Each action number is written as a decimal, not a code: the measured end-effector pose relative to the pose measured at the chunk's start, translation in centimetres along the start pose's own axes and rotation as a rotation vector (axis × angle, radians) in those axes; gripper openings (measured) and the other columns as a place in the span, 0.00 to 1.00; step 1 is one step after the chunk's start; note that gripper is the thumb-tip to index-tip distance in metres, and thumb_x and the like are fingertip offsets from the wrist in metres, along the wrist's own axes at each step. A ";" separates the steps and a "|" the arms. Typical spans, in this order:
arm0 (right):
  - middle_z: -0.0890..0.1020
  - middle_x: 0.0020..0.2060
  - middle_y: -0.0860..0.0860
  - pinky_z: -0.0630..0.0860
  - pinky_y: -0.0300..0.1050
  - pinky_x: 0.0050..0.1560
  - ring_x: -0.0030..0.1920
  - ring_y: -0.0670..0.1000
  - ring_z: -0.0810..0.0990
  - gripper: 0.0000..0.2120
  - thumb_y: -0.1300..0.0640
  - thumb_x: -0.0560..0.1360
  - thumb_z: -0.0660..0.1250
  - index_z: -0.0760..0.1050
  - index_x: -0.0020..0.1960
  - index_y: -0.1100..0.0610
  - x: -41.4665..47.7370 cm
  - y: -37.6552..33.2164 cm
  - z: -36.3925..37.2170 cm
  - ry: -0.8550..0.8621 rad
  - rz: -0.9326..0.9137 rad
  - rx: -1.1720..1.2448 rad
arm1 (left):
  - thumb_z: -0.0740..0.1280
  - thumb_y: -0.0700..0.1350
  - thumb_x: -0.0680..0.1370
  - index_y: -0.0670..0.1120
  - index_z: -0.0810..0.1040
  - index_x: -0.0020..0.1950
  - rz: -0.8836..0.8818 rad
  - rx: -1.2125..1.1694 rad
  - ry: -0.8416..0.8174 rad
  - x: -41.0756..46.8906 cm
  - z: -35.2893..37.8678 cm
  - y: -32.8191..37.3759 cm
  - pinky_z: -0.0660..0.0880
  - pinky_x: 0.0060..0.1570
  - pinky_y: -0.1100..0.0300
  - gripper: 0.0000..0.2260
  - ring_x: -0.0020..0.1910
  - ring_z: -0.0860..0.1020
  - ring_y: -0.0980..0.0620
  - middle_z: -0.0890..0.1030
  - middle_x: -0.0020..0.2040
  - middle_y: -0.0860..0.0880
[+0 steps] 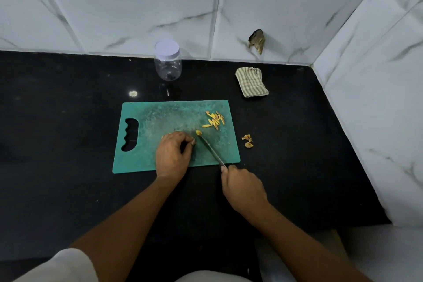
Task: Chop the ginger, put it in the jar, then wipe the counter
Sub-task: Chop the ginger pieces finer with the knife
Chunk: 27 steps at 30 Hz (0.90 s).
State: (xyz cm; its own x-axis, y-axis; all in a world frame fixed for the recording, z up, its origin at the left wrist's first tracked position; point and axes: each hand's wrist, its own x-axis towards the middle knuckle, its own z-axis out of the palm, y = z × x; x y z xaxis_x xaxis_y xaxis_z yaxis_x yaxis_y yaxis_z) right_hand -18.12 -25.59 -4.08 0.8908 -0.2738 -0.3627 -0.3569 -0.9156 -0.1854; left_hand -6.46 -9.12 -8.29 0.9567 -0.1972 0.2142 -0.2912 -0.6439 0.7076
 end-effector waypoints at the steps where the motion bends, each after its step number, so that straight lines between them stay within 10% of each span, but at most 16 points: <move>1: 0.79 0.38 0.50 0.81 0.55 0.45 0.38 0.51 0.80 0.25 0.41 0.86 0.44 0.75 0.51 0.53 0.3 0.0 -0.2 0.011 0.016 0.022 | 0.73 0.44 0.78 0.50 0.82 0.46 -0.001 -0.001 -0.003 0.0 0.0 0.0 0.74 0.45 0.55 0.02 0.45 0.77 0.52 0.83 0.46 0.55; 27: 0.78 0.37 0.50 0.76 0.51 0.40 0.36 0.50 0.78 0.22 0.42 0.87 0.45 0.73 0.50 0.53 0.2 -0.9 -0.2 0.078 -0.067 0.025 | 0.72 0.48 0.79 0.52 0.83 0.50 -0.019 -0.017 -0.029 -0.1 -0.2 -0.1 0.77 0.44 0.55 0.01 0.47 0.76 0.56 0.82 0.45 0.58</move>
State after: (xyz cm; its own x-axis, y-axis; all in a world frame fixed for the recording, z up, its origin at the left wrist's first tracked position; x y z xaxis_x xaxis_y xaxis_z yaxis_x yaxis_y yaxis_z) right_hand -17.58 -24.87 -3.74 0.9319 -0.2351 -0.2762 -0.3016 -0.9252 -0.2304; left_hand -6.52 -8.89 -8.20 0.9616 -0.2063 0.1812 -0.2724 -0.6352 0.7227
